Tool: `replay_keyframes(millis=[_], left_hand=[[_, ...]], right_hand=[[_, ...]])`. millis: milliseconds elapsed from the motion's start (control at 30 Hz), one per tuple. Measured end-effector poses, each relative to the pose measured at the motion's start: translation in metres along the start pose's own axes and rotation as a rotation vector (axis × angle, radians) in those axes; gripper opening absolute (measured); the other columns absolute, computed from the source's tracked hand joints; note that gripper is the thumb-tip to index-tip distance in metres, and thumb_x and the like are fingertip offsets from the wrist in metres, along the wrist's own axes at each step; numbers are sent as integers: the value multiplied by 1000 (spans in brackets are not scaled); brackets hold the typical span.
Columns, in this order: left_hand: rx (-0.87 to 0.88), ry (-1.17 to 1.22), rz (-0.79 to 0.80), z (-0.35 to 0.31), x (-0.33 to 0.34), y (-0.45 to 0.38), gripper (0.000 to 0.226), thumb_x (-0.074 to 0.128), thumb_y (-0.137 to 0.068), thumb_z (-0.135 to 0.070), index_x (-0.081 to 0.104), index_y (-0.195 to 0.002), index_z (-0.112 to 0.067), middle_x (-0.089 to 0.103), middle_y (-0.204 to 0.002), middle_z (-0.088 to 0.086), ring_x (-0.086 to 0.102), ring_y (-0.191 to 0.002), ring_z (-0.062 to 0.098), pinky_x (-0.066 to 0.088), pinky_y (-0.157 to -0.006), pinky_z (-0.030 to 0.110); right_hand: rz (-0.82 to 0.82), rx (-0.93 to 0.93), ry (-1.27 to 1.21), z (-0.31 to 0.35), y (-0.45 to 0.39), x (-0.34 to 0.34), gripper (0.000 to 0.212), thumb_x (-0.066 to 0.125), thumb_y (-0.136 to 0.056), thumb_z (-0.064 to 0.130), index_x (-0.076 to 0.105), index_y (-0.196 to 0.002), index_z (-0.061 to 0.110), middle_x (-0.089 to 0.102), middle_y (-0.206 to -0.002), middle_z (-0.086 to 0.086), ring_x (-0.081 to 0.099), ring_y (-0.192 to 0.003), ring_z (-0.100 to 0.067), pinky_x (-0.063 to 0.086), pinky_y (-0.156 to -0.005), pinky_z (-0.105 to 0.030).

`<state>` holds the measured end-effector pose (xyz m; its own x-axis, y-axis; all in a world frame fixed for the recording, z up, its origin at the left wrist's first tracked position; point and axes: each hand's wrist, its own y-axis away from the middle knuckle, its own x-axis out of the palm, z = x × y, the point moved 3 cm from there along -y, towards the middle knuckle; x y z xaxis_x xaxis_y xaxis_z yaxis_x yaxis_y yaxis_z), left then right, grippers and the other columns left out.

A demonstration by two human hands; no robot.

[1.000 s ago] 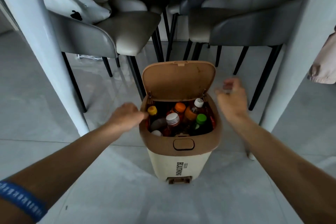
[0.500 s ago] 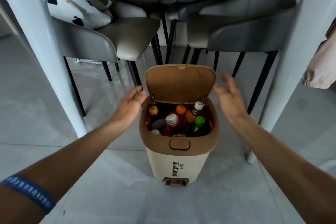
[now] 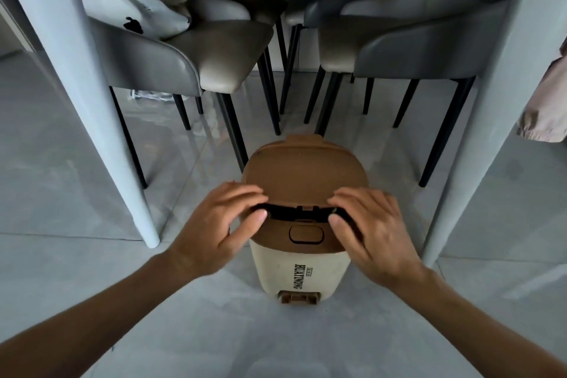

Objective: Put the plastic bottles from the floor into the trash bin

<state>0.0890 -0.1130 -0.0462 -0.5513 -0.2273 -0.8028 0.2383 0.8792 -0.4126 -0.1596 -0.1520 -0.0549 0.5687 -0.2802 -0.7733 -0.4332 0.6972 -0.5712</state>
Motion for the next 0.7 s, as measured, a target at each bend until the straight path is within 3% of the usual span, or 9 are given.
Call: replay_keyframes(millis=[100, 333, 500, 700], left_hand=[[30, -78, 55, 0, 16, 11, 44, 48, -96, -40, 71, -118, -9, 67, -122, 3, 57, -113, 17, 41, -103, 37], [61, -131, 43, -14, 32, 10, 41, 49, -95, -36, 72, -111, -7, 67, -110, 1, 58, -103, 16, 38, -103, 29], [19, -113, 9, -16, 36, 10, 41, 51, -92, -34, 70, -113, -5, 69, -105, 4, 61, -99, 21, 44, -100, 33], [57, -112, 30, -18, 33, 10, 37, 52, -91, -31, 72, -108, -5, 70, -100, 4, 62, -93, 19, 53, -85, 39]], right_hand=[[61, -74, 97, 4, 12, 13, 37, 48, -95, 40, 70, -106, 13, 68, -113, -2, 62, -102, -22, 43, -92, -43], [123, -37, 156, 5, 17, 21, 40, 48, -93, 45, 69, -109, 15, 66, -113, -2, 61, -102, -24, 42, -92, -40], [100, -10, 182, 8, 21, 26, 40, 49, -92, 47, 69, -106, 16, 66, -111, -1, 61, -100, -24, 42, -89, -41], [85, -18, 145, 8, 17, 25, 35, 52, -91, 45, 72, -100, 17, 68, -106, 3, 62, -93, -21, 44, -87, -41]])
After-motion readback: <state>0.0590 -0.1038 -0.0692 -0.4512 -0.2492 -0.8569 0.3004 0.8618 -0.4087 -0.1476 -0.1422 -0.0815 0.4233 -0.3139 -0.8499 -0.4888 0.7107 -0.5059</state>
